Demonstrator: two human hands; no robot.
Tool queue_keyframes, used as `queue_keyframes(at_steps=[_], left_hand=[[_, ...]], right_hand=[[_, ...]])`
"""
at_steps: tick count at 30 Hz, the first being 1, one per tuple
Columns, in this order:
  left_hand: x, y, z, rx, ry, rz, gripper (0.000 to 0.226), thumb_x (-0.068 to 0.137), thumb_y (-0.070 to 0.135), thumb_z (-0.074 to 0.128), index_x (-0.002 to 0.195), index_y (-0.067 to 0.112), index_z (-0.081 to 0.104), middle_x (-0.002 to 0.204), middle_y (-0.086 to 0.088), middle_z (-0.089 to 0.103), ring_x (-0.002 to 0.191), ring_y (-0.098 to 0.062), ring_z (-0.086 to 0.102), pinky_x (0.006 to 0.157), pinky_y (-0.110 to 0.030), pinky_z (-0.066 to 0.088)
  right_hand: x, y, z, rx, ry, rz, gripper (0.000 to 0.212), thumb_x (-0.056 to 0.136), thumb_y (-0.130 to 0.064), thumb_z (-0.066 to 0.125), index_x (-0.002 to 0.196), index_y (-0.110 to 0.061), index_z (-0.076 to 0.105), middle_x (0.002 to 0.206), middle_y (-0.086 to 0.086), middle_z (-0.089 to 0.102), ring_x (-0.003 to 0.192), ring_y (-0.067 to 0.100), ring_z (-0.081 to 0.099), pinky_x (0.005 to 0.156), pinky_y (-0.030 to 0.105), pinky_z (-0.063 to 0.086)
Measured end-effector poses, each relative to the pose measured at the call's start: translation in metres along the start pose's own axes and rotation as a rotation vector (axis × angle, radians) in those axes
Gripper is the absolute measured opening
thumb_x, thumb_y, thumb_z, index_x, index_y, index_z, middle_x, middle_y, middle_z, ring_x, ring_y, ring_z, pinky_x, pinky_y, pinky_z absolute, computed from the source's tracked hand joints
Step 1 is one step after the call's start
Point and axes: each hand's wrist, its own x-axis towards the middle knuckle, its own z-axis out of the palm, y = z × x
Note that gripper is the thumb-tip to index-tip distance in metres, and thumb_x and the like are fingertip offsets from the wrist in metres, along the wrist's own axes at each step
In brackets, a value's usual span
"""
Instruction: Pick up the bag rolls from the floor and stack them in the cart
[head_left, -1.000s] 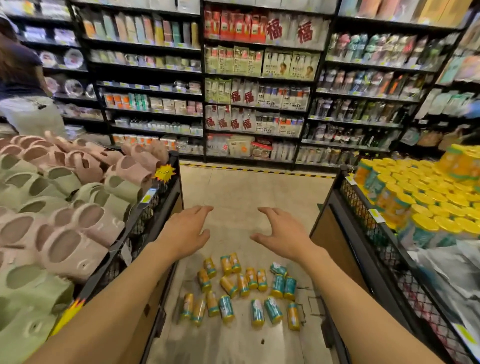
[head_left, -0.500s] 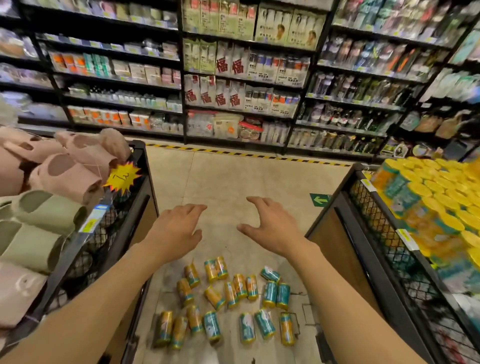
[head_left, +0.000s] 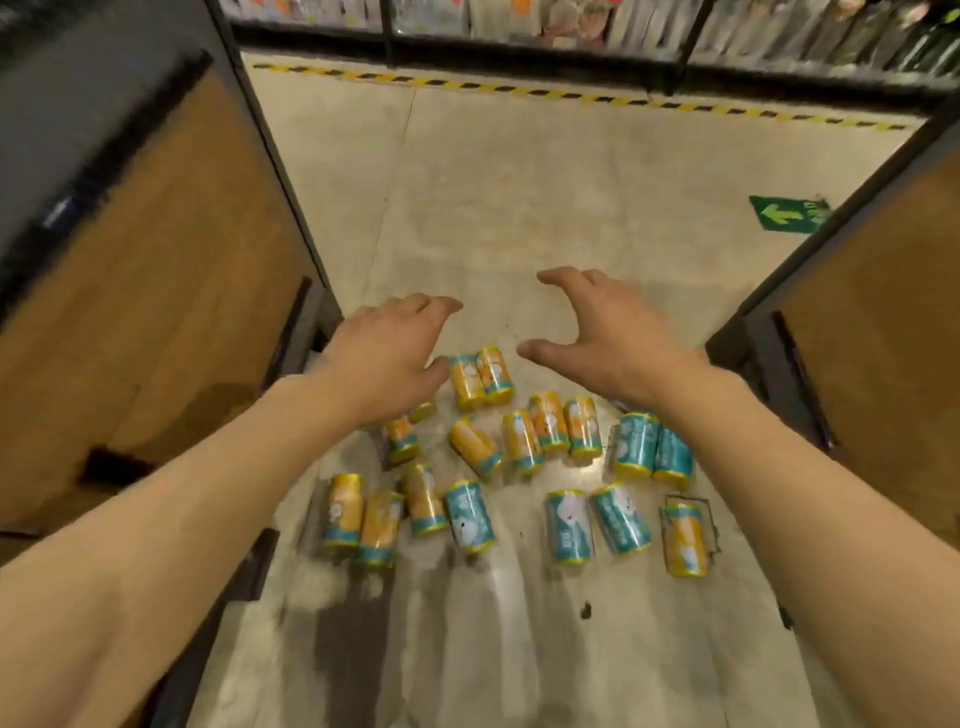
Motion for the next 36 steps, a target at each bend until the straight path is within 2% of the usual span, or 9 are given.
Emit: queue_keyframes(at_steps=[5,8,13,17,20,28,33,36], left_hand=[[0.012,-0.028,0.163,0.023,-0.029,-0.01,0.061,0.095,0.037,0.052,0.151,0.02,0.036,0.144,-0.01,0.051,0.13,-0.033,0.051,0.102,-0.046,0.044],[0.009,-0.042,0.234,-0.033,-0.031,-0.038,0.071,0.083,0.042,0.042,0.149,0.017,0.039,0.141,-0.014,0.053,0.131,-0.035,0.051,0.104,-0.048,0.043],[0.005,-0.061,0.312,-0.022,0.009,-0.041,0.062,0.095,0.031,0.057,0.151,0.017,0.036,0.149,-0.011,0.047,0.136,-0.033,0.046,0.105,-0.043,0.038],[-0.001,-0.072,0.344,-0.034,0.032,-0.052,0.063,0.095,0.031,0.059,0.152,0.019,0.034,0.153,-0.008,0.044,0.14,-0.03,0.042,0.109,-0.043,0.035],[-0.014,-0.073,0.346,-0.031,0.021,-0.098,0.061,0.097,0.036,0.055,0.152,0.026,0.031,0.152,-0.001,0.043,0.14,-0.027,0.042,0.108,-0.042,0.035],[-0.027,-0.079,0.355,-0.071,0.03,-0.139,0.063,0.095,0.039,0.058,0.152,0.028,0.031,0.15,0.0,0.046,0.136,-0.028,0.046,0.105,-0.042,0.038],[-0.035,-0.088,0.368,-0.119,-0.007,-0.19,0.062,0.097,0.042,0.054,0.152,0.028,0.031,0.155,-0.001,0.041,0.14,-0.03,0.041,0.11,-0.046,0.035],[-0.041,-0.093,0.372,-0.126,-0.023,-0.205,0.061,0.098,0.039,0.054,0.152,0.024,0.032,0.152,-0.003,0.045,0.137,-0.03,0.044,0.107,-0.043,0.036]], right_hand=[[0.019,0.054,0.159,-0.015,0.0,-0.022,0.081,0.082,-0.062,0.068,0.15,-0.027,0.038,0.147,0.01,0.049,0.134,0.035,0.048,0.107,0.051,0.043],[0.02,0.073,0.229,-0.054,-0.017,-0.023,0.082,0.082,-0.063,0.065,0.151,-0.028,0.036,0.148,0.01,0.046,0.135,0.037,0.046,0.107,0.049,0.043],[0.019,0.087,0.305,-0.094,-0.017,-0.036,0.081,0.083,-0.065,0.063,0.15,-0.031,0.034,0.148,0.007,0.046,0.134,0.034,0.045,0.101,0.046,0.043],[0.021,0.091,0.333,-0.095,-0.001,-0.037,0.08,0.084,-0.063,0.064,0.151,-0.032,0.033,0.146,0.007,0.047,0.134,0.033,0.046,0.099,0.045,0.043],[0.014,0.09,0.338,-0.081,-0.031,-0.003,0.082,0.084,-0.063,0.066,0.152,-0.03,0.033,0.147,0.007,0.047,0.135,0.031,0.045,0.1,0.044,0.042],[0.011,0.076,0.379,0.024,-0.132,0.079,0.085,0.082,-0.064,0.068,0.149,-0.022,0.035,0.145,0.009,0.049,0.132,0.032,0.049,0.1,0.047,0.047],[0.015,0.069,0.432,0.382,-0.228,0.284,0.087,0.079,-0.05,0.08,0.145,-0.011,0.04,0.141,0.012,0.054,0.128,0.032,0.052,0.1,0.041,0.047],[0.02,0.073,0.468,0.582,-0.272,0.455,0.105,0.058,-0.062,0.084,0.141,-0.013,0.043,0.137,0.011,0.058,0.121,0.031,0.059,0.099,0.046,0.052]])
